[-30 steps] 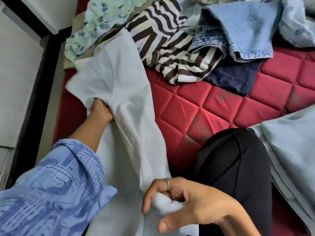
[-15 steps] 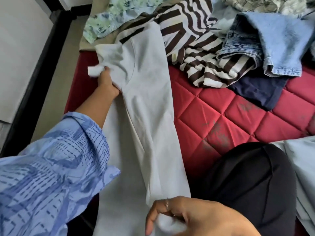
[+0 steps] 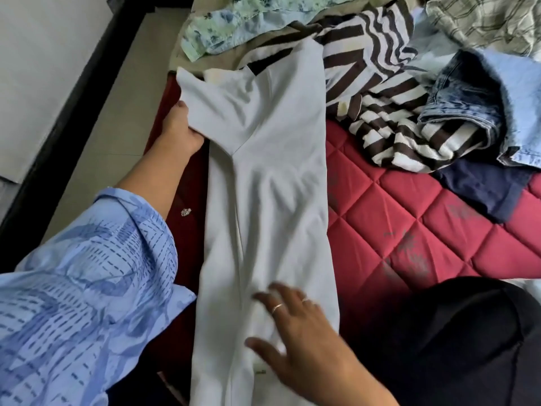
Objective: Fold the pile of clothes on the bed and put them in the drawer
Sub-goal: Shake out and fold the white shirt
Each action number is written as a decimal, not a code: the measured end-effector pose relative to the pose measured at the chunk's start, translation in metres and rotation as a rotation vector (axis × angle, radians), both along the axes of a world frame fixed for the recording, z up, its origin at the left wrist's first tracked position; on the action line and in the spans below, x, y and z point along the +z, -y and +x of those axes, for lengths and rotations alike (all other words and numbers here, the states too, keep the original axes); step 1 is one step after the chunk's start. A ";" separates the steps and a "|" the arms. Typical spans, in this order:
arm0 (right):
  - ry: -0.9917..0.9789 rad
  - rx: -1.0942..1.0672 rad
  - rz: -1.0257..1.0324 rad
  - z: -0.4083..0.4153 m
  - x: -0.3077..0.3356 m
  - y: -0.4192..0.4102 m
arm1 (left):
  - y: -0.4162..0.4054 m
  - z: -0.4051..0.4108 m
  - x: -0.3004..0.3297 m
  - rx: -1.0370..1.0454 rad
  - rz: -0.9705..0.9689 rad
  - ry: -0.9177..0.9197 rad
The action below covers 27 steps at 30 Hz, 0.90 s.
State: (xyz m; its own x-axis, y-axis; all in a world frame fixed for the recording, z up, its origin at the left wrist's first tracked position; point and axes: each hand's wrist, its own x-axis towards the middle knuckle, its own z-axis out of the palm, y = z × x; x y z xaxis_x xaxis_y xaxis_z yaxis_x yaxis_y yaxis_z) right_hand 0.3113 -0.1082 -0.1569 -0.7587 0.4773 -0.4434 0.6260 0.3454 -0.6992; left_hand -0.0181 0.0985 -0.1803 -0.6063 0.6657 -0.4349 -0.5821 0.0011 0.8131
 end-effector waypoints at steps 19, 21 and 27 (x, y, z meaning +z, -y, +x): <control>0.043 -0.341 0.120 0.022 -0.006 -0.028 | 0.173 0.130 -0.008 -1.179 -0.210 -1.673; 0.153 -0.463 0.176 0.035 -0.007 -0.024 | 0.213 0.128 -0.004 -0.955 -0.429 -1.645; 0.270 -0.527 -0.122 0.053 -0.003 0.003 | 0.309 0.131 0.003 -1.116 -1.165 -1.484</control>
